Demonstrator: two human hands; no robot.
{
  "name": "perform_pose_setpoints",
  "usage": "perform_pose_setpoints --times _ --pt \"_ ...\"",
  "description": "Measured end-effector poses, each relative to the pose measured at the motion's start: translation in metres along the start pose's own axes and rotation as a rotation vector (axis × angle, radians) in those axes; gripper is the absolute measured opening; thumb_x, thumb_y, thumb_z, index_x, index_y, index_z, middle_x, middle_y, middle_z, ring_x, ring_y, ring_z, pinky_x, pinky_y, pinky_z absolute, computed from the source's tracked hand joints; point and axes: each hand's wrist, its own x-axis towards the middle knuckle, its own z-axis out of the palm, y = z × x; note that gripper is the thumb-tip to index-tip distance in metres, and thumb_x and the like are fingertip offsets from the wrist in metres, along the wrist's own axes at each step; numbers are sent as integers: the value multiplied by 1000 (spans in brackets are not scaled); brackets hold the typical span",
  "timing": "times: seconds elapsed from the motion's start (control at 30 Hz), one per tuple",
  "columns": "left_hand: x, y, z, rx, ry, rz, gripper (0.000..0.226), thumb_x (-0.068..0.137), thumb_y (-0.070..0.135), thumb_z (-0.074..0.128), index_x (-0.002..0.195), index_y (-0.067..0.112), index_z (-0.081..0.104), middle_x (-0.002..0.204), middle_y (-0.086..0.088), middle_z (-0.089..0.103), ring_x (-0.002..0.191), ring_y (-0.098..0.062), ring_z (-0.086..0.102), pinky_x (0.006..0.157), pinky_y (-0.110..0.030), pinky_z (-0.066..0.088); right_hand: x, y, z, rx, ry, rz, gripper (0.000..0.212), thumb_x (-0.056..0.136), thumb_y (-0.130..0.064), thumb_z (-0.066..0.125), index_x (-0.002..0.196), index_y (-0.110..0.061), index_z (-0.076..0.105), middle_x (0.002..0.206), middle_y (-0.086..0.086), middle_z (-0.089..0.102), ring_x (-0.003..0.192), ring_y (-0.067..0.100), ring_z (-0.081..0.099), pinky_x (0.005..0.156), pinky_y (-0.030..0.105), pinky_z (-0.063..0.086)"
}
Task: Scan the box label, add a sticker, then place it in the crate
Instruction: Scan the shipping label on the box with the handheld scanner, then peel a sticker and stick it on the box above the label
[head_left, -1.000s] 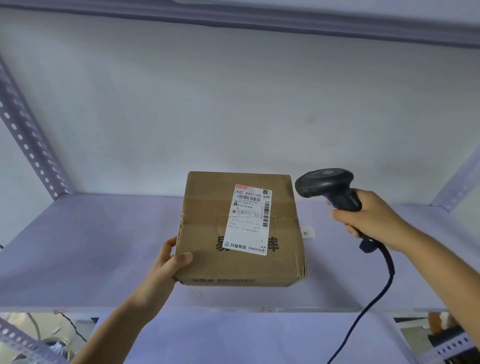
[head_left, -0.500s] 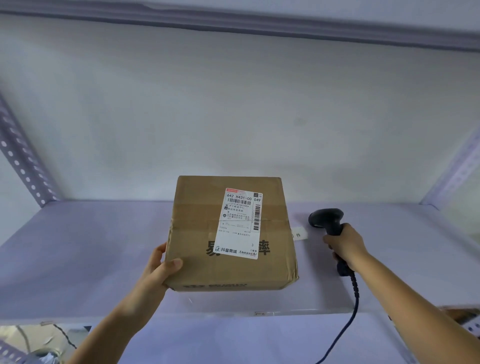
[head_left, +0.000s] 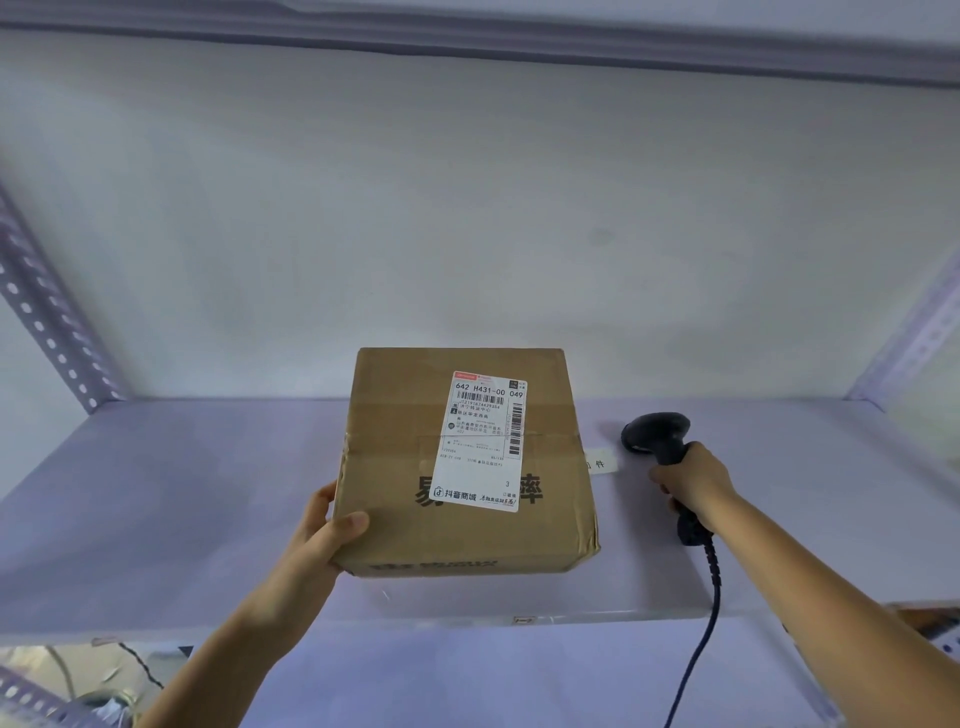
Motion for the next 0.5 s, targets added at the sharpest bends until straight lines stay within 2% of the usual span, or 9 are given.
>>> perform_pose_setpoints --times 0.2,0.37,0.43,0.5 --pt "3 0 -3 -7 -11 -1 90 60 46 65 140 12 39 136 -15 56 123 -39 53 102 -66 38 -1 -1 -1 -33 -19 -8 33 83 -9 59 114 -2 48 91 19 68 53 25 58 49 27 41" --pt "8 -1 -4 -10 -16 -19 86 64 45 64 140 12 41 137 -20 55 124 -45 50 100 -73 34 3 2 -3 -49 -28 8 49 84 -21 65 123 1 44 102 17 64 80 29 57 60 32 42" --pt "11 -1 -6 -4 -2 -49 85 64 46 65 139 12 43 134 -22 56 120 -45 53 95 -71 40 0 3 -5 -42 25 -17 66 84 -35 70 132 -2 39 106 14 60 94 33 57 71 37 46" --pt "14 0 -7 12 24 -73 82 63 47 65 135 12 47 131 -26 56 106 -41 56 74 -56 45 -8 5 -6 -128 201 -61 81 82 -50 69 142 -8 34 129 19 51 122 39 46 93 46 42"
